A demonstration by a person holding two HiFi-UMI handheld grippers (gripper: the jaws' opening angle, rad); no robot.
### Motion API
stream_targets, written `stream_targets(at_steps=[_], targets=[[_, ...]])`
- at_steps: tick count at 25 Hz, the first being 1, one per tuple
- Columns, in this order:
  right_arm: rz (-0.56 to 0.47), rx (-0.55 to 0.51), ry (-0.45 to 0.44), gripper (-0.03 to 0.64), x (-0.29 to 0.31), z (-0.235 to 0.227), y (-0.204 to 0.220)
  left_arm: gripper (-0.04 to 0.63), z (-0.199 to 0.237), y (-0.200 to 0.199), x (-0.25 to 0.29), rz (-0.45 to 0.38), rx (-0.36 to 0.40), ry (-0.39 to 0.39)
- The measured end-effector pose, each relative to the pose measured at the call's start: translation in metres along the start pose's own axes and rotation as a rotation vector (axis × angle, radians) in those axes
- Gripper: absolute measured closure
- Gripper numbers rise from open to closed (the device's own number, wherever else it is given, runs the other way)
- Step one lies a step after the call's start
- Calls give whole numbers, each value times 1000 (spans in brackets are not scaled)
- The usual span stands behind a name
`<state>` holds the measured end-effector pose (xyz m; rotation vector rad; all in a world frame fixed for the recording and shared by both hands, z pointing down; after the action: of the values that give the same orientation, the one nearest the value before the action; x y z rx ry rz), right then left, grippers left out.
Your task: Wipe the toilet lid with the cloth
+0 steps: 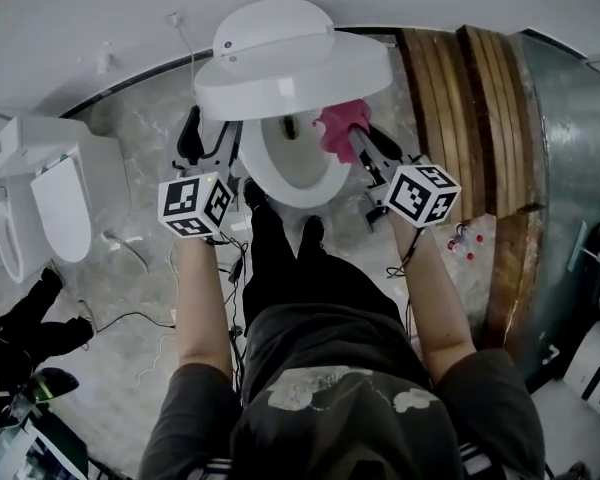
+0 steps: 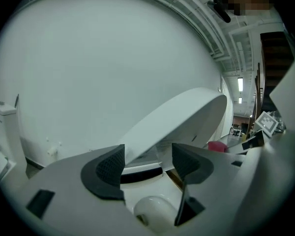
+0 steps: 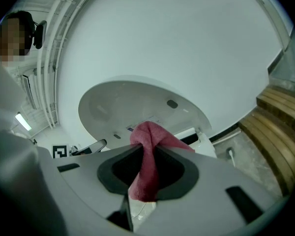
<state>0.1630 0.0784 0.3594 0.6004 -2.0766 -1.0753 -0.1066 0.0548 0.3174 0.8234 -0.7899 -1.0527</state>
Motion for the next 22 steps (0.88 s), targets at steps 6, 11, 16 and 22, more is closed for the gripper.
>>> stream_targets(at_steps=[6, 11, 16, 22], targets=[[-20, 14, 49, 549, -25, -17, -3, 275, -18, 6, -31, -3, -25, -13], [-65, -5, 96, 549, -50, -26, -27, 278, -51, -28, -54, -90, -29, 40], [-116, -54, 140, 549, -76, -35, -60, 361, -74, -62, -34, -103, 17, 59], [-180, -106, 156, 549, -90, -25, -96, 440, -70, -78, 8, -48, 48, 16]])
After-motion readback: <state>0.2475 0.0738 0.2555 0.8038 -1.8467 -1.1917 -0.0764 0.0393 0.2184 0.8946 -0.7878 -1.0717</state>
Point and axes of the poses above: the fingertips, and each gripper's own axes: x forward along the fingers, z to its left, y out of its underside, the point moved 3 cm from there along -x, backward along the fingers, and after that the axes turned 15 degrees about -x, right-handed, at the moved point
